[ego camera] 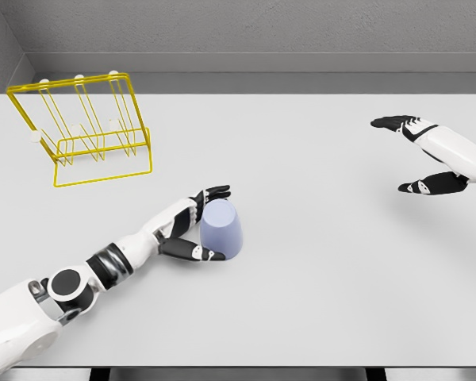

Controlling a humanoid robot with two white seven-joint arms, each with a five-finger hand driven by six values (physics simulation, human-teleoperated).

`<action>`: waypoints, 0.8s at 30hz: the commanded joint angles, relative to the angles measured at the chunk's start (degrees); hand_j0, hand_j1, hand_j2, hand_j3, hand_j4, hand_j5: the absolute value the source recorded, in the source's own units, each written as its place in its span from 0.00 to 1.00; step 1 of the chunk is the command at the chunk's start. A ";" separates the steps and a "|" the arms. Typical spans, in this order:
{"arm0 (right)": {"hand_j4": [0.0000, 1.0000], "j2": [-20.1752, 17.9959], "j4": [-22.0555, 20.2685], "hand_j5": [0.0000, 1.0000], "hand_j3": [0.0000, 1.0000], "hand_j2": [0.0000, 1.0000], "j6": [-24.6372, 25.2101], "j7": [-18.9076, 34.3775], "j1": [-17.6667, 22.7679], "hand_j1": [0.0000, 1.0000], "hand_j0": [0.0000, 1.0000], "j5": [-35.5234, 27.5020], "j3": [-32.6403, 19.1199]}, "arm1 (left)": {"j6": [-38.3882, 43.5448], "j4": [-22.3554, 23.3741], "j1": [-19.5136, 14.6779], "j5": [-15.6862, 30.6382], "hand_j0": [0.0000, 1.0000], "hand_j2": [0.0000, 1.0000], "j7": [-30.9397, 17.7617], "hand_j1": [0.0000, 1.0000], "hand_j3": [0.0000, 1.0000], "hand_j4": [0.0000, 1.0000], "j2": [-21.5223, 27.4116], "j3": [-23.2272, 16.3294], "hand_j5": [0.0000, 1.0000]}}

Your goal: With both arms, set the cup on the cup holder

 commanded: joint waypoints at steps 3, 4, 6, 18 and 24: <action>1.00 -0.05 0.02 1.00 1.00 1.00 0.16 -0.03 0.00 1.00 1.00 -0.45 -0.08 | -0.11 -0.20 0.00 0.17 0.95 0.95 -0.01 0.95 0.95 0.95 -0.41 0.01 0.95; 1.00 -0.05 0.02 1.00 1.00 1.00 0.16 -0.03 0.00 1.00 1.00 -0.45 0.00 | -0.20 -0.20 0.00 0.16 0.94 0.94 -0.01 0.94 0.94 0.94 -0.32 0.01 0.94; 1.00 -0.05 0.02 1.00 1.00 1.00 0.16 -0.03 0.00 1.00 1.00 -0.45 -0.08 | -0.20 -0.29 0.00 0.17 0.91 0.91 -0.01 0.91 0.91 0.91 -0.41 0.01 0.91; 1.00 -0.05 0.02 1.00 1.00 1.00 0.16 -0.03 0.00 1.00 1.00 -0.45 -0.08 | -3.27 -0.20 0.09 0.43 0.67 0.67 -0.01 0.67 0.67 0.67 -0.41 0.18 0.67; 1.00 -0.05 0.02 1.00 1.00 1.00 0.16 -0.03 0.18 1.00 1.00 -0.45 -0.08 | -3.36 -1.61 -0.09 0.69 0.68 0.68 0.08 0.68 0.68 0.68 0.12 0.53 0.68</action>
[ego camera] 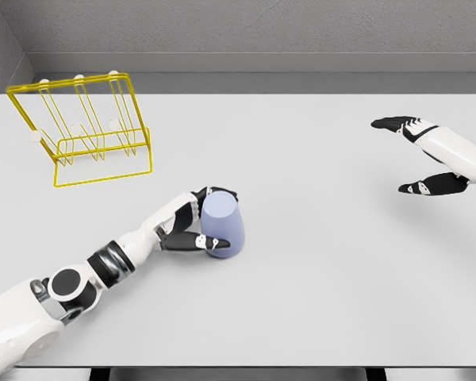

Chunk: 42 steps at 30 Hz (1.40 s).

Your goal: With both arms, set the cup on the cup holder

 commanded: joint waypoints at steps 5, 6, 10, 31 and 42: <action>1.00 -0.05 -0.12 1.00 1.00 1.00 0.16 -0.03 0.00 1.00 1.00 -0.45 -0.01 | -0.66 -2.70 0.09 0.66 0.68 0.68 0.05 0.68 0.68 0.68 1.95 1.01 0.68; 1.00 -0.05 -0.12 1.00 1.00 1.00 0.16 -0.03 0.00 1.00 1.00 -0.45 -0.01 | -0.75 -3.41 0.00 0.92 0.68 0.68 0.05 0.68 0.68 0.68 2.21 1.36 0.68; 1.00 -0.05 -0.03 1.00 1.00 1.00 0.16 -0.03 0.00 1.00 1.00 -0.45 -0.01 | -0.93 -3.93 -0.26 1.10 0.68 0.68 0.05 0.68 0.68 0.68 3.53 3.11 0.68; 1.00 -0.05 0.06 1.00 1.00 1.00 0.16 -0.12 -0.09 1.00 1.00 -0.54 -0.18 | -0.93 -5.52 -3.25 4.87 0.68 0.68 0.14 0.68 0.68 0.68 8.36 8.30 0.68; 1.00 -0.05 0.23 1.00 1.00 1.00 0.16 -0.03 0.53 1.00 1.00 -0.45 -2.47 | -0.93 -5.60 -5.19 6.19 0.68 0.68 0.22 0.68 0.68 0.68 10.30 10.23 0.68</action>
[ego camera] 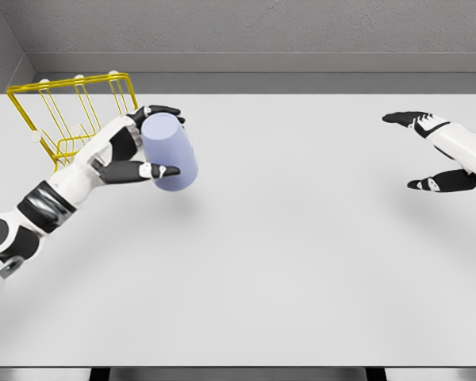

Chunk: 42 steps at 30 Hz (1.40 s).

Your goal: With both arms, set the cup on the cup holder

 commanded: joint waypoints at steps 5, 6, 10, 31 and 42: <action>1.00 -0.10 -0.04 1.00 1.00 1.00 0.16 -0.03 0.09 1.00 1.00 -0.43 -0.08 | -0.01 0.05 -0.62 1.51 0.68 0.68 0.09 0.68 0.68 0.68 1.57 1.10 0.68; 1.00 -0.10 -0.04 1.00 1.00 1.00 0.16 -0.03 0.00 1.00 1.00 -0.43 -0.08 | -0.01 0.05 -0.79 1.86 0.68 0.68 0.00 0.68 0.68 0.68 1.74 1.28 0.68; 1.00 -0.10 -0.04 1.00 1.00 1.00 0.16 -0.03 0.00 1.00 1.00 -0.43 -0.08 | -0.09 0.05 -0.79 2.56 0.68 0.68 0.00 0.68 0.68 0.68 2.97 2.51 0.68; 1.00 -0.02 -0.04 1.00 1.00 1.00 0.16 -0.03 0.09 1.00 1.00 -0.43 -0.08 | -0.89 1.99 -1.23 4.85 0.69 0.69 0.18 0.69 0.69 0.69 5.52 5.94 0.69; 1.00 -0.02 -0.21 1.00 1.00 1.00 0.16 -0.03 0.09 1.00 1.00 -0.43 -0.08 | -1.68 4.18 -1.58 6.25 0.69 0.69 0.18 0.69 0.69 0.69 7.46 6.03 0.69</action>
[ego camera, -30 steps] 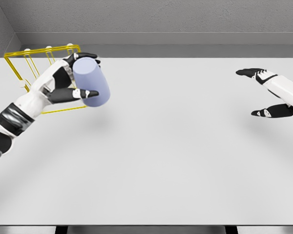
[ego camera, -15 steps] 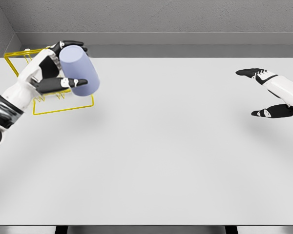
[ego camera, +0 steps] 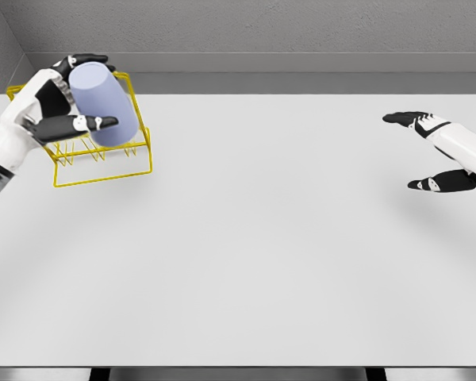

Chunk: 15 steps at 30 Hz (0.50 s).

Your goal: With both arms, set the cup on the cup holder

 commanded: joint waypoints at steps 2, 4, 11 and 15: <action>1.00 -0.05 -0.07 1.00 1.00 1.00 0.16 -0.03 0.00 1.00 1.00 -0.45 -0.01 | -0.03 1.09 -0.09 1.11 0.69 0.69 0.00 0.69 0.69 0.69 0.42 0.07 0.69; 1.00 -0.05 -0.15 1.00 1.00 1.00 0.16 -0.03 0.00 1.00 1.00 -0.45 -0.01 | -0.03 1.70 -0.44 1.20 0.69 0.69 0.00 0.69 0.69 0.69 0.42 0.07 0.69; 1.00 -0.05 -0.15 1.00 1.00 1.00 0.16 -0.03 0.00 1.00 1.00 -0.45 -0.01 | 0.24 3.37 -1.32 1.20 0.68 0.68 0.00 0.68 0.68 0.68 -0.28 -0.11 0.68; 1.00 -0.05 -0.15 1.00 1.00 1.00 0.16 -0.03 0.00 1.00 1.00 -0.45 -0.01 | 0.41 3.64 -1.32 1.20 0.68 0.68 0.00 0.68 0.68 0.68 -0.46 -0.29 0.68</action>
